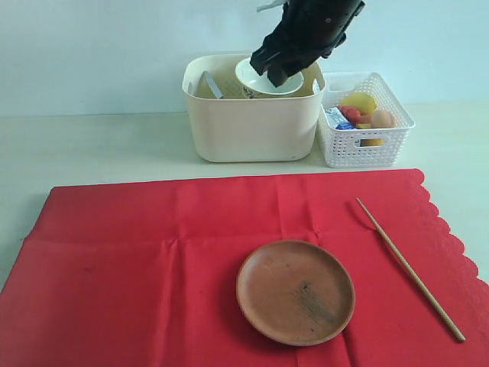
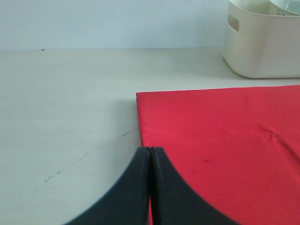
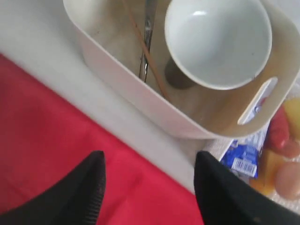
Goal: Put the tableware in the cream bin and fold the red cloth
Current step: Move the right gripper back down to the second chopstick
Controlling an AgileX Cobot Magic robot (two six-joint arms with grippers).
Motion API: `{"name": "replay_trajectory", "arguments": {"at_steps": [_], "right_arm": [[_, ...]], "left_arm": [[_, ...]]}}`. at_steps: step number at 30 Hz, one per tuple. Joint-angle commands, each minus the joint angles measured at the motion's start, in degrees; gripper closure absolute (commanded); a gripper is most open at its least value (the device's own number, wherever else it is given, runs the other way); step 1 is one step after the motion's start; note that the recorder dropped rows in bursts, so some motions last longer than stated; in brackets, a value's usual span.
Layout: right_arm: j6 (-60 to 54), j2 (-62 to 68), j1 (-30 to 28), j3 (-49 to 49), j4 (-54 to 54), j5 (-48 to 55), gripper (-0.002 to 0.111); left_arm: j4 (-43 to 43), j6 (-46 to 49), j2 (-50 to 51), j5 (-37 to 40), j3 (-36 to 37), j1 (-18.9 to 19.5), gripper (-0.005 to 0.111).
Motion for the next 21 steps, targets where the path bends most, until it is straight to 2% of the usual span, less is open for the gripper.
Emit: {"name": "replay_trajectory", "arguments": {"at_steps": [1, 7, 15, 21], "right_arm": [[2.03, -4.34, 0.09, 5.73, -0.56, 1.30, 0.053], [2.15, -12.06, 0.09, 20.29, -0.80, -3.87, 0.053], [5.03, -16.80, -0.30, 32.88, -4.46, -3.23, 0.053], [7.93, -16.80, -6.91, 41.37, -6.03, -5.57, 0.054]], "left_arm": [[-0.23, -0.13, -0.34, -0.55, 0.12, -0.42, 0.107], [-0.23, -0.13, -0.34, -0.55, 0.12, -0.42, 0.107], [-0.23, -0.13, -0.34, -0.55, 0.12, -0.42, 0.107], [-0.23, -0.13, -0.34, -0.55, 0.12, -0.42, 0.107]]}}
